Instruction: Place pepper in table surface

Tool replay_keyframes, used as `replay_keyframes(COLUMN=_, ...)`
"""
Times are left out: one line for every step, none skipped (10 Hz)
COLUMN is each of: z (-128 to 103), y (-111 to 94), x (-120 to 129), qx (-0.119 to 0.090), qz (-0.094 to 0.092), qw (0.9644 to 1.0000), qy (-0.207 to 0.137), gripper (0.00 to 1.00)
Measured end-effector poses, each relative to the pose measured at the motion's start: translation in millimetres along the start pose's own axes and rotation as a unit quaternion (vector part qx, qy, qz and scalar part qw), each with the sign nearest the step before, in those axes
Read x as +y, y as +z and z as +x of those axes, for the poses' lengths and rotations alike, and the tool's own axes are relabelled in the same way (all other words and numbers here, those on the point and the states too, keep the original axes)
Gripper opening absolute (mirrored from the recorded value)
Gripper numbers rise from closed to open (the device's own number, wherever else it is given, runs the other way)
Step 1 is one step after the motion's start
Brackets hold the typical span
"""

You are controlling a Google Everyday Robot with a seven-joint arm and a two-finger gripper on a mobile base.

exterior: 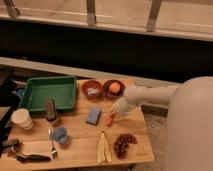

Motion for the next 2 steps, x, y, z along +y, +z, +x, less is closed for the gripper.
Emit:
replay_keyframes(z=0.4, y=0.4, x=0.6, qx=0.000, qz=0.000, qw=1.0000, qy=-0.001, gripper=0.64)
replay_keyframes(z=0.6, y=0.6, x=0.9, qx=0.000, qz=0.000, qw=1.0000, qy=-0.001, gripper=0.64)
